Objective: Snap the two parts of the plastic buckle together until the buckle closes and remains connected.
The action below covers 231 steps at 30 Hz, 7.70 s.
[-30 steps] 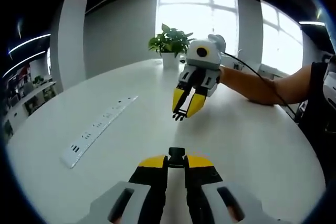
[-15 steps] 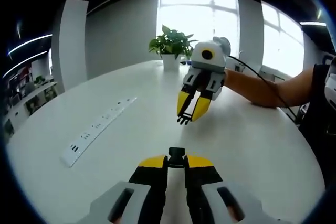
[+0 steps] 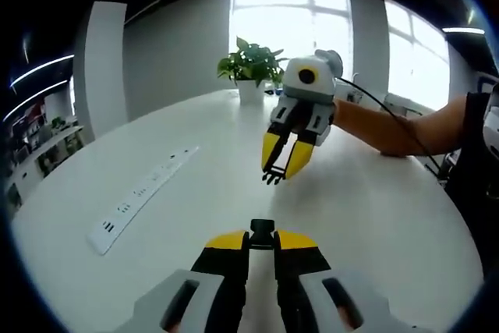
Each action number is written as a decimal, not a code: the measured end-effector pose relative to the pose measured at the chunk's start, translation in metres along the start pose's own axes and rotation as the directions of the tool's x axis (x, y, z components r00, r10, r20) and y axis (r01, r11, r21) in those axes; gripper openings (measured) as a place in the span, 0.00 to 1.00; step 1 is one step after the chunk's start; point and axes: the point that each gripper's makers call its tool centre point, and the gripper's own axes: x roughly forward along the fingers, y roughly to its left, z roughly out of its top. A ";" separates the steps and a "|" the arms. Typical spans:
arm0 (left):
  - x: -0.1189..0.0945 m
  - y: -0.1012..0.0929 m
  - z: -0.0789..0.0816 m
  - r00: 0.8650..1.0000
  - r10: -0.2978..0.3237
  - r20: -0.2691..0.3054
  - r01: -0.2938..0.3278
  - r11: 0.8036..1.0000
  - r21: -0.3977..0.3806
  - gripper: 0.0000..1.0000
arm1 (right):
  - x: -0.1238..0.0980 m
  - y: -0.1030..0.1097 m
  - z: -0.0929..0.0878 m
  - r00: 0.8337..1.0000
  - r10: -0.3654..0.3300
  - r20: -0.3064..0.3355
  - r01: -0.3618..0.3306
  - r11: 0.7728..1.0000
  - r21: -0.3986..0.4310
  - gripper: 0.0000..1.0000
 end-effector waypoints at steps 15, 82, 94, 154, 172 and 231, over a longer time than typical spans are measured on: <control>-0.007 -0.005 0.007 1.000 0.006 0.008 -0.006 1.000 0.007 0.11 | -0.009 0.004 -0.001 1.000 -0.018 -0.001 0.018 1.000 0.006 0.11; -0.017 -0.035 0.006 1.000 -0.008 -0.005 0.008 1.000 0.027 0.11 | -0.014 0.032 0.001 1.000 0.001 -0.007 -0.001 1.000 -0.002 0.11; -0.018 -0.039 0.003 1.000 -0.013 -0.007 0.013 1.000 0.027 0.11 | -0.012 0.038 0.001 1.000 0.006 -0.010 -0.006 1.000 -0.004 0.11; -0.031 -0.064 -0.013 1.000 0.021 0.003 -0.021 1.000 0.014 0.11 | -0.017 0.069 0.004 1.000 -0.003 0.007 0.003 1.000 -0.011 0.11; -0.041 -0.072 -0.014 0.999 0.043 0.024 -0.043 0.999 0.003 0.11 | -0.021 0.079 0.011 1.000 -0.014 0.025 0.014 1.000 -0.008 0.11; -0.045 -0.091 -0.015 0.999 0.035 0.013 -0.035 0.999 0.024 0.11 | -0.024 0.098 0.007 1.000 -0.010 0.009 0.010 1.000 -0.013 0.11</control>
